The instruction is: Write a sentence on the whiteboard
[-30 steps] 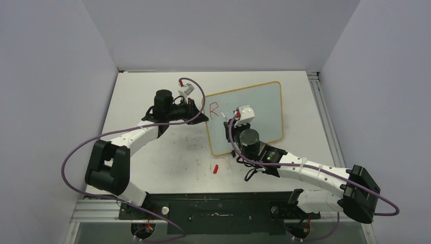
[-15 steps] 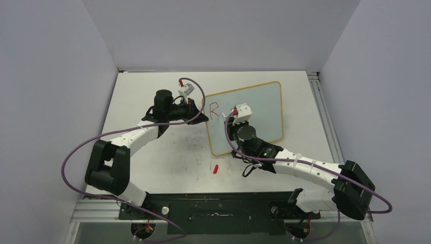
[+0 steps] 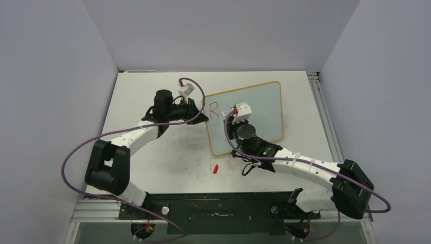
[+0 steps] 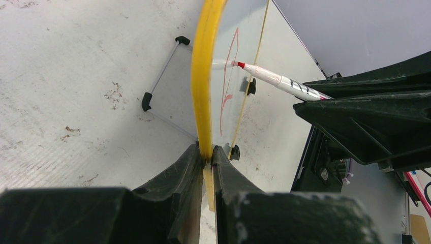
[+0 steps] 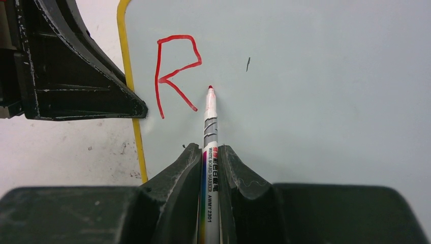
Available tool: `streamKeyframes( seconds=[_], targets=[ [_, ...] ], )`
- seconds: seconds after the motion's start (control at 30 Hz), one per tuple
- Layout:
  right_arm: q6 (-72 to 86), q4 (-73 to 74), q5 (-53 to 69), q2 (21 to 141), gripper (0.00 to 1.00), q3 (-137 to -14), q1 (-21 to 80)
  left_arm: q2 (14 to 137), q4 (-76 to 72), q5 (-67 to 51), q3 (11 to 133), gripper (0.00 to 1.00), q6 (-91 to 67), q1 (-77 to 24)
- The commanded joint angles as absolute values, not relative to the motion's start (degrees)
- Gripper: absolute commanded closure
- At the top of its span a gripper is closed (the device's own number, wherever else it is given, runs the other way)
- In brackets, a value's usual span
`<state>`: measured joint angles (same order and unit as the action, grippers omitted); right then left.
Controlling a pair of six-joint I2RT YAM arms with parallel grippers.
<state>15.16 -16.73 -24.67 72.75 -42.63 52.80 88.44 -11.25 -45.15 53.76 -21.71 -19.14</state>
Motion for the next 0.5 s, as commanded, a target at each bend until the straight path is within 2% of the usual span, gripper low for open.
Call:
streamKeyframes(
  seconds=[0.0,0.47],
  targets=[
    [14.7,-19.8,-26.2,72.8,0.95,-45.1,52.0,86.1,-12.0,-45.5,55.8,1.00,-20.5,-19.5],
    [15.7,-18.9,-26.3,72.3,0.95,-44.1,50.7,86.1,-12.0,-45.5,55.8,1.00,-20.5,-19.5]
  ],
)
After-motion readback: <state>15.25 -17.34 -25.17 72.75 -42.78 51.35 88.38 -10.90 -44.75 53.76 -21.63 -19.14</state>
